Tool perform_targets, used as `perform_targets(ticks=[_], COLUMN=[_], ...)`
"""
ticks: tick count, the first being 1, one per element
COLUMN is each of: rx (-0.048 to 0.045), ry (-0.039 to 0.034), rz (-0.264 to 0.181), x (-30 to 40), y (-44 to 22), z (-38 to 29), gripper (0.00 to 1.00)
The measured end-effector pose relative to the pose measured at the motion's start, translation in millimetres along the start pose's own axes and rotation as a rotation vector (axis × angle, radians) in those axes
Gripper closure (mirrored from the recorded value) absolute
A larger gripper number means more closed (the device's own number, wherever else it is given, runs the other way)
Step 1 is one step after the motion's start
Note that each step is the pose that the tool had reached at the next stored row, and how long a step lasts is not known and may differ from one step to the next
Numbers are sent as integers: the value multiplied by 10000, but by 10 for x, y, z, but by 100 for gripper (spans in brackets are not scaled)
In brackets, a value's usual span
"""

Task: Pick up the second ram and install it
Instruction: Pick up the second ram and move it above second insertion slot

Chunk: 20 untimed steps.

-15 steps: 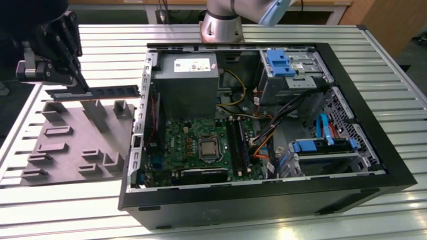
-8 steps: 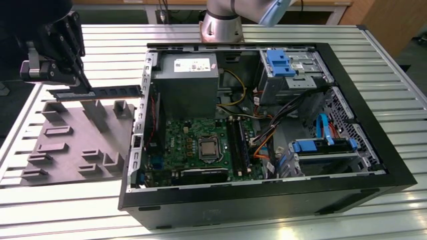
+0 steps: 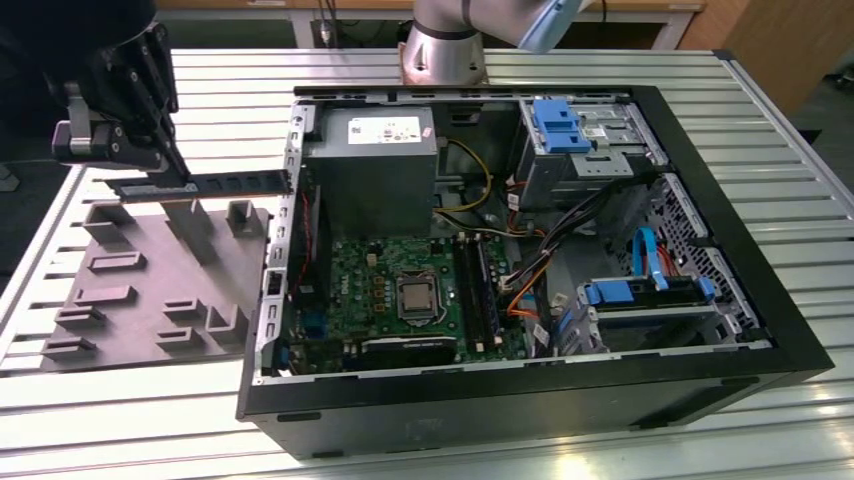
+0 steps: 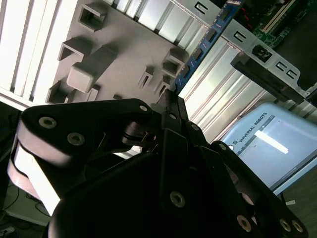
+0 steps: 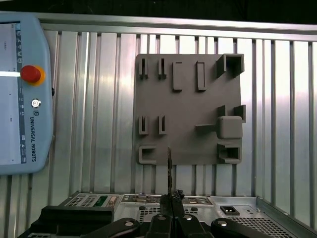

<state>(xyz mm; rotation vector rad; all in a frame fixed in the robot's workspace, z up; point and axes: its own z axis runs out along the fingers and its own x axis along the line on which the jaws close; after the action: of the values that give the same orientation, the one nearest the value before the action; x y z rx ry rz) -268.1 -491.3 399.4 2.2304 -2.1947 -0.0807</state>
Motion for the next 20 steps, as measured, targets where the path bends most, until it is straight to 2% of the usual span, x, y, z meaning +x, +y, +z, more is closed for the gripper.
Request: perform_targets(ticks=[20], rx=[1], ry=[-1], rz=[0], x=[2], y=[-136], z=[-6], gripper=[88])
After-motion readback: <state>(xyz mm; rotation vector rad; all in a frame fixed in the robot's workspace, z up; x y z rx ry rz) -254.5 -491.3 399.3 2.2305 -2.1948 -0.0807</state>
